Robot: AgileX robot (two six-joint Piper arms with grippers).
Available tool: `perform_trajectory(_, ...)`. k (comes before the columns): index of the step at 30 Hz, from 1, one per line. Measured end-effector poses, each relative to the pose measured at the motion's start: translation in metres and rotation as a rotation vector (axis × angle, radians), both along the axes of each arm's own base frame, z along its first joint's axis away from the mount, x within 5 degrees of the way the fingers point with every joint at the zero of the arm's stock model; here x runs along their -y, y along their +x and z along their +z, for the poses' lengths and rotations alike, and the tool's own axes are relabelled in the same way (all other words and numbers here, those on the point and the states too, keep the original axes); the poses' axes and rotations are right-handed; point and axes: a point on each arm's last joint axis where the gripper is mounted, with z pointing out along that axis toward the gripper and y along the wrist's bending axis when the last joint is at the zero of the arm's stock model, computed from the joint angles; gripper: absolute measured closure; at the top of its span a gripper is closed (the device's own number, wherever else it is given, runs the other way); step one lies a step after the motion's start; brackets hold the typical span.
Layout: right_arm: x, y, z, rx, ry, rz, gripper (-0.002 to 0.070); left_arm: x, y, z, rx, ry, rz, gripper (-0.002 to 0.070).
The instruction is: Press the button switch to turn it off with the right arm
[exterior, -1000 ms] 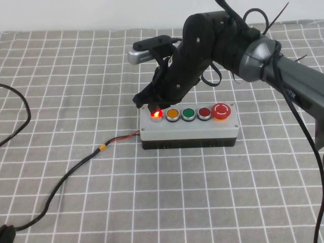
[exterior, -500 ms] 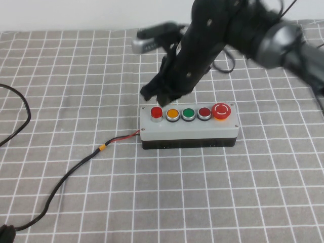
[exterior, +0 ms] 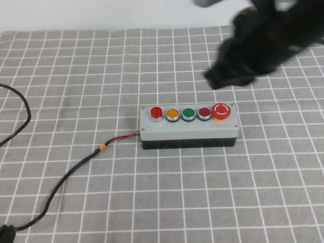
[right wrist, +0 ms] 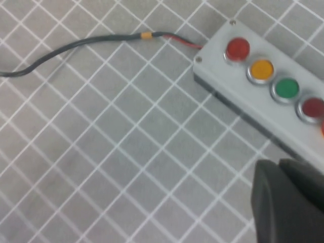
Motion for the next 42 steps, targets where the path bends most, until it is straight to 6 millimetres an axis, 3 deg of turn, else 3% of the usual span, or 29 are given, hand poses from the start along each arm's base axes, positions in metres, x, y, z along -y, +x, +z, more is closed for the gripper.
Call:
perform_trajectory(5, 0.036, -0.048, 0.003, 0.051, 0.036, -0.036, 0.0694, 0.000, 0.000, 0.000, 0.000, 0.000, 0.000, 0.0678)
perform_trajectory(10, 0.063, -0.088, -0.023, 0.020, 0.035, -0.039, 0.0694, 0.000, 0.000, 0.000, 0.000, 0.000, 0.000, 0.0678)
perform_trajectory(14, 0.079, -0.108, -0.042, -0.039, -0.035, -0.034, 0.0694, 0.000, 0.000, 0.000, 0.000, 0.000, 0.000, 0.0678)
perform_trajectory(20, 0.091, -0.117, -0.057, -0.033, -0.098, -0.046, 0.0694, 0.000, 0.000, 0.000, 0.000, 0.000, 0.000, 0.0678)
perform_trajectory(26, 0.098, -0.114, -0.074, 0.120, -0.048, -0.087, 0.0694, 0.000, 0.000, 0.000, 0.000, 0.000, 0.000, 0.0678)
perform_trajectory(32, 0.136, -0.119, -0.122, 0.359, 0.092, -0.310, 0.0694, 0.000, 0.000, 0.000, 0.000, 0.000, 0.000, 0.0678)
perform_trajectory(38, 0.170, -0.147, -0.186, 0.592, 0.173, -0.505, 0.0694, 0.000, 0.000, 0.000, 0.000, 0.000, 0.000, 0.0678)
perform_trajectory(42, 0.179, -0.164, -0.212, 0.729, 0.226, -0.559, 0.0694, 0.000, 0.000, 0.000, 0.000, 0.000, 0.000, 0.0678)
